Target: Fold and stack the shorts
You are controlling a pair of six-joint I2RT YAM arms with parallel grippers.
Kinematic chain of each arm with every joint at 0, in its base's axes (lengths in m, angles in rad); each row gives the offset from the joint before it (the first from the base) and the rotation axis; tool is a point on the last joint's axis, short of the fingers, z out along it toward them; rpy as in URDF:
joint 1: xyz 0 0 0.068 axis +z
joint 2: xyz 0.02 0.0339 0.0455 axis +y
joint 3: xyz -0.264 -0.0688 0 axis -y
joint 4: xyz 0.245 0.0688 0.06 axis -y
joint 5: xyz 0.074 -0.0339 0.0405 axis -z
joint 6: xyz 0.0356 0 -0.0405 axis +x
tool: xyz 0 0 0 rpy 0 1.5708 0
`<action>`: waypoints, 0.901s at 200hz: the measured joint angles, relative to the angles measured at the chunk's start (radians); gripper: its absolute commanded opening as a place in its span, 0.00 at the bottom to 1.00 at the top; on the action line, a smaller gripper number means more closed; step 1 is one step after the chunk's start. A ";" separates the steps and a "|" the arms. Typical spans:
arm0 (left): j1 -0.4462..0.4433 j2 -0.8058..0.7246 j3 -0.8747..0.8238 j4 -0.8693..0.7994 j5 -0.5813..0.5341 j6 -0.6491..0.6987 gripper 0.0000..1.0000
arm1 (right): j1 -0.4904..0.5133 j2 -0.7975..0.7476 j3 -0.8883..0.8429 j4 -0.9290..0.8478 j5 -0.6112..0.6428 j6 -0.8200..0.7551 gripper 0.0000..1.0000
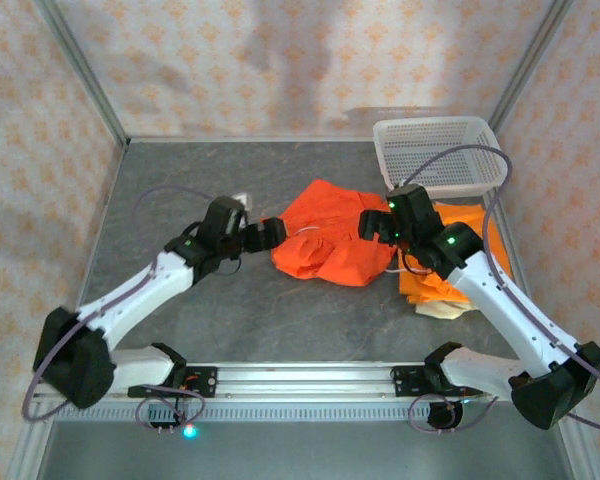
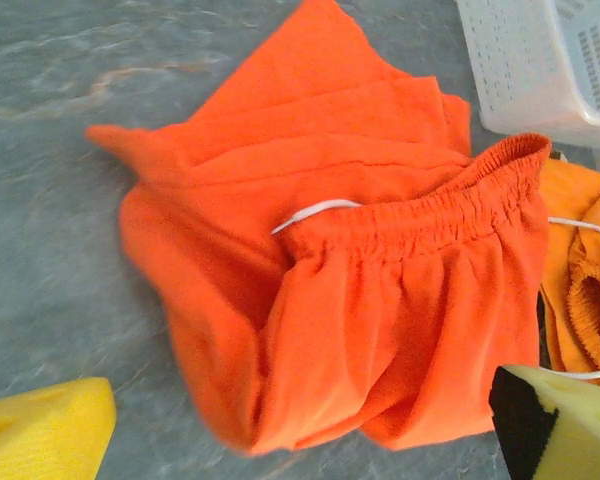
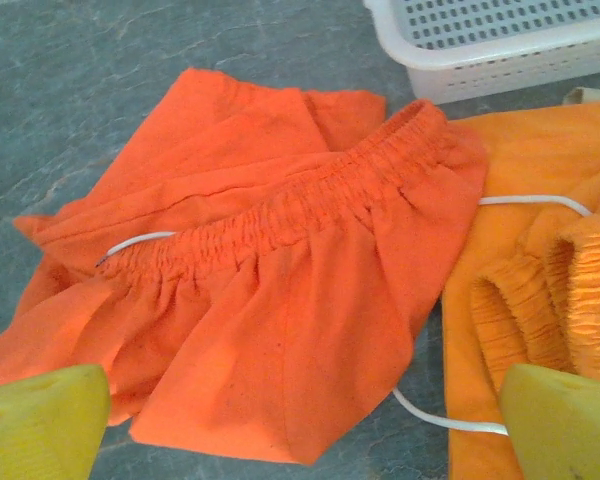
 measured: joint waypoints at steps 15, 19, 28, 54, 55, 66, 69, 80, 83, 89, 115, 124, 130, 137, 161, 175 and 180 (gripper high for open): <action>-0.001 0.129 0.109 -0.038 0.008 0.043 0.91 | -0.019 -0.002 -0.001 0.008 -0.002 0.018 1.00; -0.001 0.163 0.134 -0.045 0.013 0.050 0.90 | -0.024 -0.005 -0.002 0.010 -0.002 0.019 1.00; -0.001 0.233 0.185 -0.064 0.027 0.069 0.86 | -0.032 -0.011 -0.003 0.012 -0.003 0.027 1.00; -0.001 0.415 0.291 -0.118 0.078 0.089 0.72 | -0.043 -0.046 -0.013 0.013 -0.002 0.034 1.00; -0.001 0.420 0.293 -0.120 0.079 0.090 0.71 | -0.043 -0.048 -0.013 0.013 -0.002 0.034 1.00; -0.003 0.485 0.319 -0.138 0.098 0.085 0.57 | -0.045 -0.060 -0.016 0.013 -0.002 0.034 1.00; -0.005 0.499 0.325 -0.143 0.102 0.092 0.53 | -0.046 -0.062 -0.017 0.013 -0.002 0.034 1.00; -0.008 0.549 0.340 -0.153 0.114 0.083 0.34 | -0.050 -0.067 -0.018 0.014 -0.002 0.034 1.00; -0.008 0.560 0.342 -0.156 0.120 0.090 0.29 | -0.049 -0.068 -0.019 0.014 -0.002 0.034 1.00; -0.008 0.578 0.344 -0.158 0.127 0.090 0.21 | -0.050 -0.068 -0.019 0.013 -0.002 0.034 1.00; -0.013 0.589 0.348 -0.177 0.126 0.074 0.00 | -0.051 -0.068 -0.026 0.018 -0.002 0.034 1.00; -0.011 0.577 0.354 -0.181 0.117 0.066 0.00 | -0.052 -0.068 -0.030 0.021 -0.003 0.034 1.00; -0.006 0.565 0.358 -0.187 0.109 0.066 0.00 | -0.051 -0.066 -0.032 0.022 -0.003 0.033 1.00; 0.004 0.547 0.362 -0.193 0.099 0.066 0.00 | -0.052 -0.064 -0.032 0.024 -0.003 0.033 1.00; 0.098 0.451 0.400 -0.238 0.067 0.070 0.00 | -0.052 -0.045 -0.032 0.043 -0.007 0.029 1.00; 0.189 0.398 0.464 -0.276 0.043 0.082 0.00 | -0.052 -0.025 -0.032 0.061 -0.012 0.021 1.00; 0.225 0.382 0.498 -0.292 0.032 0.087 0.00 | -0.052 -0.016 -0.032 0.066 -0.017 0.021 1.00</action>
